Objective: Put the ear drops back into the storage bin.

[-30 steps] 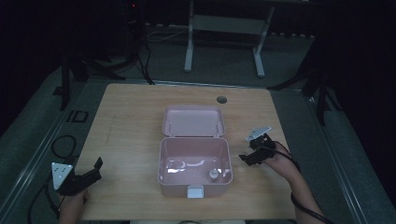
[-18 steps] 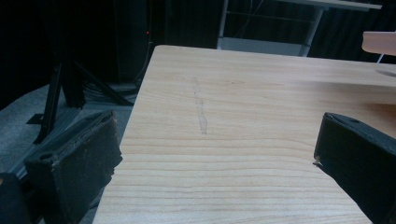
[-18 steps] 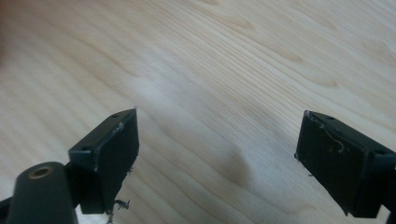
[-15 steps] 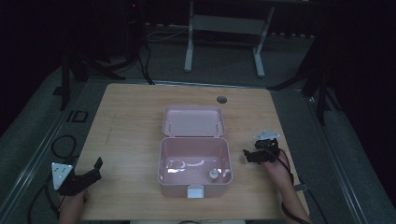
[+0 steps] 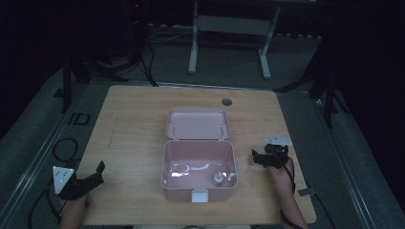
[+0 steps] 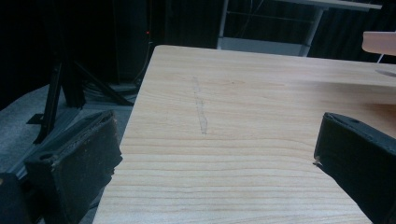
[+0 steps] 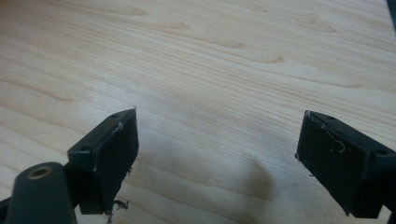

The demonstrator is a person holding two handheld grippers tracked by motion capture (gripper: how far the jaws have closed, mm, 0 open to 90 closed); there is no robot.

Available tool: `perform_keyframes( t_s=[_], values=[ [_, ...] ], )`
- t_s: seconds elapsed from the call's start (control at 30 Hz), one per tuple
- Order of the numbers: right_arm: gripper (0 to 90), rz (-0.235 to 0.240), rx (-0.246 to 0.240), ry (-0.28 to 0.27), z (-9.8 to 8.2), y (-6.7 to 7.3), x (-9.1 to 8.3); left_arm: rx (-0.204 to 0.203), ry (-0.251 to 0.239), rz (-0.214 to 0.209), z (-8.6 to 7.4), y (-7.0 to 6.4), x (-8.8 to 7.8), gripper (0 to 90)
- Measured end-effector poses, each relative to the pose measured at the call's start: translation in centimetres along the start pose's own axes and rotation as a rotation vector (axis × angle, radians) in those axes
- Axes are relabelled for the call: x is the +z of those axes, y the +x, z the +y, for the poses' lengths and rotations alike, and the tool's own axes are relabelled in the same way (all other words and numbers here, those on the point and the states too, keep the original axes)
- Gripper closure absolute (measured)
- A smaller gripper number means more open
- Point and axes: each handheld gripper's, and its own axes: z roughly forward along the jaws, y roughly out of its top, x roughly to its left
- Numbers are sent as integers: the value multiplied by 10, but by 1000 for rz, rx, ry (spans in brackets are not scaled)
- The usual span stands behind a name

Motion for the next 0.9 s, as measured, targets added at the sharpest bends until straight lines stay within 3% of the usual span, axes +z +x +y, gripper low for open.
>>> perform_keyframes(
  t_s=[0.37, 0.53, 0.67, 0.77, 0.9],
  values=[
    [125, -33, 110, -106, -11, -9, -13, -1, 1, 0, 0, 0, 0, 5],
    [126, -21, 165, -164, -18, -15, -23, 0, 0, 0, 0, 0, 0, 5],
    [126, -40, 162, -204, -24, -18, -27, 1, -1, -1, 0, 0, 0, 5],
    [127, -40, 187, -203, -27, -21, -27, 1, -2, -2, 0, 0, 0, 5],
    [127, -49, 181, -195, -28, -21, -26, -1, -2, -3, 0, 0, 0, 5]
  ],
)
